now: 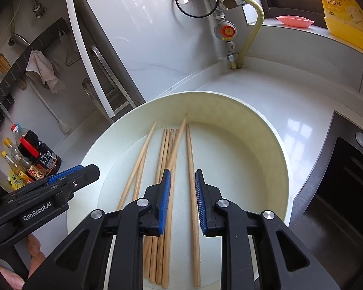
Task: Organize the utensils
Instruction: 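Withdraw both open tools back over the remaining chopsticks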
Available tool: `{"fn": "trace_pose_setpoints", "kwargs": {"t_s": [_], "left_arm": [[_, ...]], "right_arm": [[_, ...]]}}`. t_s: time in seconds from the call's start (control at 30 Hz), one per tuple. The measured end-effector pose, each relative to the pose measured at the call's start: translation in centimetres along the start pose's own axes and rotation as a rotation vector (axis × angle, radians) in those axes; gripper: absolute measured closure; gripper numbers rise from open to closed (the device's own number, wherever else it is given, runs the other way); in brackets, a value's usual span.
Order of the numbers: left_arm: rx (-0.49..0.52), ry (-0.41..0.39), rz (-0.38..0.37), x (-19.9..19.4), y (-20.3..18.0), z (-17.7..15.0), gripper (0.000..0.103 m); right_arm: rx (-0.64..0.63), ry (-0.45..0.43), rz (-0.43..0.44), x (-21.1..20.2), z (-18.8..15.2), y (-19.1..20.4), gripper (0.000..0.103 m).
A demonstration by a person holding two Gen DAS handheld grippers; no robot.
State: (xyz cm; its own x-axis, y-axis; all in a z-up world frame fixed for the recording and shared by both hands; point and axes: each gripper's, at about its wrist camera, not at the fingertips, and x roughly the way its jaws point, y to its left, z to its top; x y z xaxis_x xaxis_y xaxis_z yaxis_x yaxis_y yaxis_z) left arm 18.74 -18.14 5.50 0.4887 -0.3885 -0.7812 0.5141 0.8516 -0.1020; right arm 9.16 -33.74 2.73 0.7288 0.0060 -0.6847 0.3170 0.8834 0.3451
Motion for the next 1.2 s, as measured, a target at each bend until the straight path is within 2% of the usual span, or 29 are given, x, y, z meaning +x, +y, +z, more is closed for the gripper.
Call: {"fn": "trace_pose_setpoints", "kwargs": {"t_s": [0.1, 0.27, 0.47, 0.53, 0.9, 1.2], "left_arm": [[-0.019, -0.019, 0.023, -1.0, 1.3, -0.6, 0.058], [-0.066, -0.044, 0.045, -3.3, 4.0, -1.9, 0.057], [-0.132, -0.086, 0.104, -6.5, 7.9, -4.7, 0.048], [-0.155, -0.086, 0.128, -7.3, 9.3, -5.9, 0.048], [-0.270, -0.060, 0.260, -10.3, 15.9, -12.9, 0.046], [-0.298, -0.034, 0.302, -11.0, 18.4, -16.5, 0.046]], "right_arm": [[-0.016, -0.001, 0.007, -0.2, -0.1, 0.6, 0.083], [-0.053, -0.005, 0.025, -0.8, -0.4, 2.4, 0.078], [-0.126, 0.003, 0.070, -1.3, -1.3, 5.7, 0.073], [-0.154, 0.008, 0.091, -1.4, -1.8, 6.9, 0.069], [-0.315, 0.028, 0.203, -3.3, -5.1, 13.7, 0.067], [-0.448, 0.073, 0.270, -3.5, -9.1, 18.9, 0.063]]}}
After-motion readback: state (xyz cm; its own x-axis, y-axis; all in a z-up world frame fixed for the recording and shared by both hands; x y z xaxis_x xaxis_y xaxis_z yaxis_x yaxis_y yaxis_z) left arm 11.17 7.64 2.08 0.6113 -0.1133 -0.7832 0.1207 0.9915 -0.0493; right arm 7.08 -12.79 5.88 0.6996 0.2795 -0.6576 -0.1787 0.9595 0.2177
